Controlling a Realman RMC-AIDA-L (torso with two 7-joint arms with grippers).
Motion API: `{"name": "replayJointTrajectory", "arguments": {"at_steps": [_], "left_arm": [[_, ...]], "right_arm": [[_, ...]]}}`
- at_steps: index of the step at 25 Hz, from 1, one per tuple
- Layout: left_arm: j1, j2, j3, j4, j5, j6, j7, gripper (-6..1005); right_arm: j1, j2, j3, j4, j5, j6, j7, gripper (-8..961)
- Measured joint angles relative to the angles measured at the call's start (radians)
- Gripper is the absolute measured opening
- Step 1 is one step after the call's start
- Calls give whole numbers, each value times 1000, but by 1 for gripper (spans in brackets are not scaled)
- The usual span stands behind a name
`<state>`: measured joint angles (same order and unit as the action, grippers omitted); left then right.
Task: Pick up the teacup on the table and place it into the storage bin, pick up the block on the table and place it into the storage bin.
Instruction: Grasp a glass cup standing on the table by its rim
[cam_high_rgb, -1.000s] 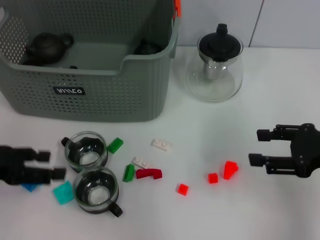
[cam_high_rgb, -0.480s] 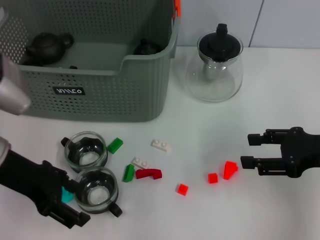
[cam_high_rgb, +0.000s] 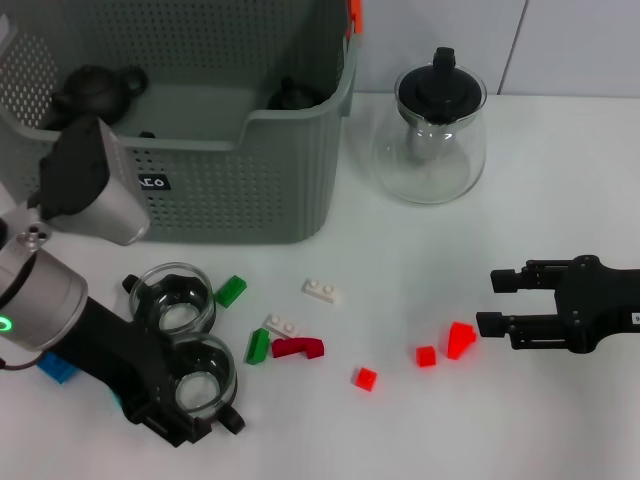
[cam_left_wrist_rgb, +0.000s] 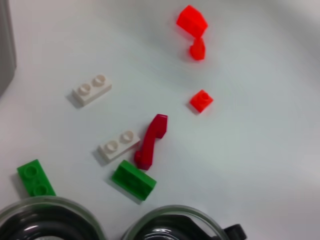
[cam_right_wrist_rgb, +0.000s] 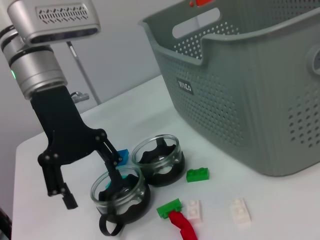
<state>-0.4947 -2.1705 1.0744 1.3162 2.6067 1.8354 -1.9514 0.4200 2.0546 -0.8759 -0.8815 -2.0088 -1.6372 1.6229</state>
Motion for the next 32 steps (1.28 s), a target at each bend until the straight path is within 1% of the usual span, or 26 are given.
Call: {"name": "replayJointTrajectory", "arguments": {"at_steps": [3, 7, 10, 13, 17, 23, 32], "left_arm": [[-1, 1, 5, -2, 0, -12, -8, 893], [-2, 1, -18, 59, -12, 1, -14, 888], [-3, 0, -36, 112, -17, -32, -48, 793], [-13, 8, -41, 128, 11, -87, -109, 793], [-24, 15, -50, 134, 66, -123, -182, 792], [-48, 17, -50, 110, 175, -161, -351, 793], [-102, 16, -49, 13, 237, -178, -589, 792]], "right_arm": [[1, -3, 0, 8, -1, 4, 0, 737], [2, -5, 0, 11, -1, 4, 0, 737], [2, -5, 0, 12, -1, 5, 0, 737], [2, -5, 0, 12, -2, 5, 1, 737], [1, -5, 0, 15, -2, 5, 1, 737], [6, -6, 0, 22, -2, 5, 2, 738], [11, -7, 0, 23, -2, 6, 9, 738]]}}
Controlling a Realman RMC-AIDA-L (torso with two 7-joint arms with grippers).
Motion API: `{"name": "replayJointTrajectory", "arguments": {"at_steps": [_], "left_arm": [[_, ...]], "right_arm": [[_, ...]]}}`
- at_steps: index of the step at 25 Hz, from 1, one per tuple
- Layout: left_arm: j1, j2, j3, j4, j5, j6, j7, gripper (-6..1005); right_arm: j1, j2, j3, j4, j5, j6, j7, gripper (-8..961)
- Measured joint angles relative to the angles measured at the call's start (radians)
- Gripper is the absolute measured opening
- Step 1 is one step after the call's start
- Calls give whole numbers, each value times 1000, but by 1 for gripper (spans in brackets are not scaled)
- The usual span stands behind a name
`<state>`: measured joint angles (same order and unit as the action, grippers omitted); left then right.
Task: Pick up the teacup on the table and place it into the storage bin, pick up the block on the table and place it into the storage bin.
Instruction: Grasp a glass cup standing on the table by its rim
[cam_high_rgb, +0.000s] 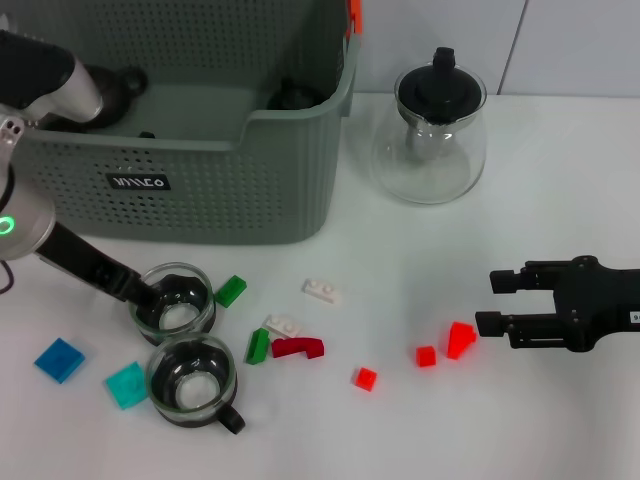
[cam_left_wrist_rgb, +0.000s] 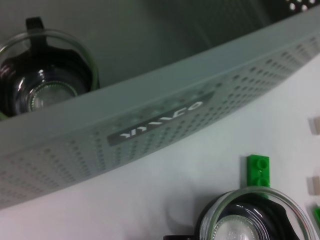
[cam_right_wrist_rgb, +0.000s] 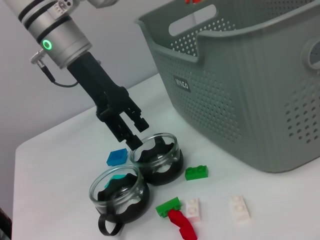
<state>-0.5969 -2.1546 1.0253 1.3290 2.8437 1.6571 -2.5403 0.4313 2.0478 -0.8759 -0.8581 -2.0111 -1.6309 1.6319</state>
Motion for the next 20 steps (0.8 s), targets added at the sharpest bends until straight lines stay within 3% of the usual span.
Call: {"name": "replayJointTrajectory", "arguments": {"at_steps": [6, 9, 11, 13, 20], "left_arm": [[-30, 11, 10, -97, 12, -40, -50, 792], [-31, 29, 10, -125, 13, -63, -56, 793], [-26, 55, 6, -134, 13, -69, -69, 793], [-26, 55, 6, -134, 13, -69, -69, 793], [-1, 91, 2, -131, 14, -34, -73, 792]], "right_arm": [[0, -5, 0, 24, 0, 4, -5, 737], [1, -9, 0, 33, 0, 9, -3, 737], [1, -11, 0, 38, 0, 10, -2, 737], [1, -12, 0, 39, 0, 10, -2, 737], [0, -13, 0, 39, 0, 10, 0, 736]]}}
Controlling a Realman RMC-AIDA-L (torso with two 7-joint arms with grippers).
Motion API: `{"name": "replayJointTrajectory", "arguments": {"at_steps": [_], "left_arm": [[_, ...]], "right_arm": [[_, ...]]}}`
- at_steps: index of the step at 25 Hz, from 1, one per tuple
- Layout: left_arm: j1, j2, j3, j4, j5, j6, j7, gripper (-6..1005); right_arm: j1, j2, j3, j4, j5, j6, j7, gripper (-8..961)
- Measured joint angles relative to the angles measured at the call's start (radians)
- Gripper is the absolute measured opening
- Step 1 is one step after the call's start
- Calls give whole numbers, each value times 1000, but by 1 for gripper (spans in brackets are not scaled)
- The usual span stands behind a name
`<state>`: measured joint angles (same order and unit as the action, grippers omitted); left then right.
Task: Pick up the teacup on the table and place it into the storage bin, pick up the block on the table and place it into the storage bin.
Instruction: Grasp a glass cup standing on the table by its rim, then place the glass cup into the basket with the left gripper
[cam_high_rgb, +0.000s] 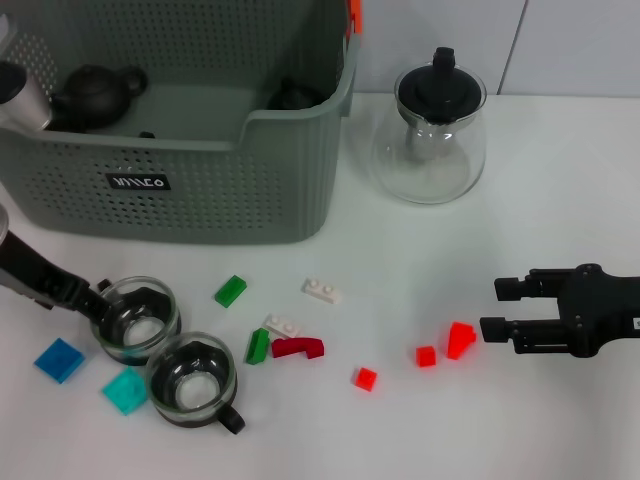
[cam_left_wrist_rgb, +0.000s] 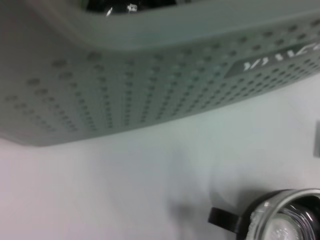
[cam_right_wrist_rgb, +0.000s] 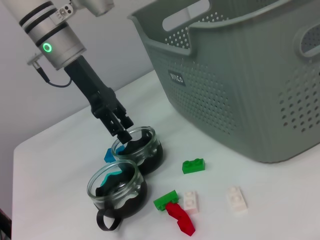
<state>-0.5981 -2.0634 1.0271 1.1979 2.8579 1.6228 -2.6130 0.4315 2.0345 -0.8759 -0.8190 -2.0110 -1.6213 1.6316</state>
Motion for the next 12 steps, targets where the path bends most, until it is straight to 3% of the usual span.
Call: {"name": "replayJointTrajectory", "arguments": {"at_steps": [3, 7, 12], "left_arm": [[0, -3, 2, 1, 0, 10, 0, 792], [-15, -26, 53, -16, 0, 3, 1, 792], [-28, -29, 98, -44, 0, -30, -27, 793]], "right_arm": [[1, 0, 1, 0, 0, 0, 0, 736], [2, -1, 2, 0, 0, 0, -1, 736], [3, 0, 4, 11, 0, 0, -8, 736]]}}
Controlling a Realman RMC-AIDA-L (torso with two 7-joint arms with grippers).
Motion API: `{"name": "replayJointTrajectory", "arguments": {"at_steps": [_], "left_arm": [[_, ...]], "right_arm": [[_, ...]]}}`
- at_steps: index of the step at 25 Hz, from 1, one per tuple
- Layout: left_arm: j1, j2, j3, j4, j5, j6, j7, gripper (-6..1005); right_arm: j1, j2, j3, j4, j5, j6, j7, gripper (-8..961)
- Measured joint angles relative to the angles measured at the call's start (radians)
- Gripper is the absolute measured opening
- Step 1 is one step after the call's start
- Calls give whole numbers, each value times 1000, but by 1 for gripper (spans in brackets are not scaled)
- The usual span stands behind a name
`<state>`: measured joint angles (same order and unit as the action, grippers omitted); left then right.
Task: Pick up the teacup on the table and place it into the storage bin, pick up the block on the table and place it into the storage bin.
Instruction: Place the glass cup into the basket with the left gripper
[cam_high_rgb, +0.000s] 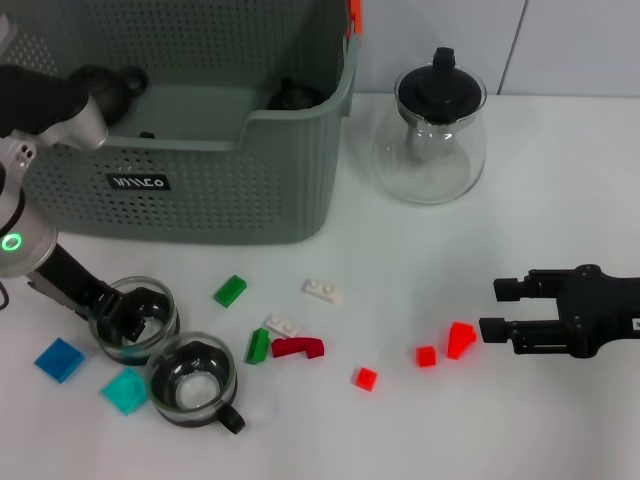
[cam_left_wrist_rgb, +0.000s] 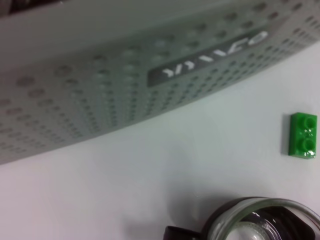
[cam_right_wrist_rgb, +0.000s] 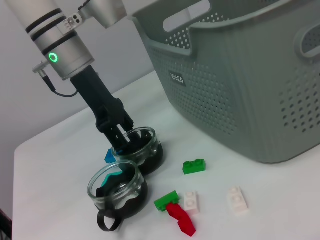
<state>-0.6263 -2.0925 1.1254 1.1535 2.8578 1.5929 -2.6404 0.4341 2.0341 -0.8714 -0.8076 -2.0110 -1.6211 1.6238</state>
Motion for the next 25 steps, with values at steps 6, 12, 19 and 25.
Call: {"name": "replayJointTrajectory", "arguments": {"at_steps": [6, 12, 19, 25], "left_arm": [[-12, 11, -5, -29, 0, 2, -4, 701], [-11, 20, -12, -32, 0, 5, -8, 386], [-6, 28, -63, -30, -4, 8, 18, 120], [-17, 36, -259, -32, -26, 44, 137, 46]], "right_arm": [[-4, 0, 2, 3, 0, 1, -1, 736], [-3, -2, 2, 4, 0, 1, -1, 737], [-7, -2, 5, 4, 0, 1, -1, 737], [-9, -3, 10, 4, 0, 1, -1, 737]]}}
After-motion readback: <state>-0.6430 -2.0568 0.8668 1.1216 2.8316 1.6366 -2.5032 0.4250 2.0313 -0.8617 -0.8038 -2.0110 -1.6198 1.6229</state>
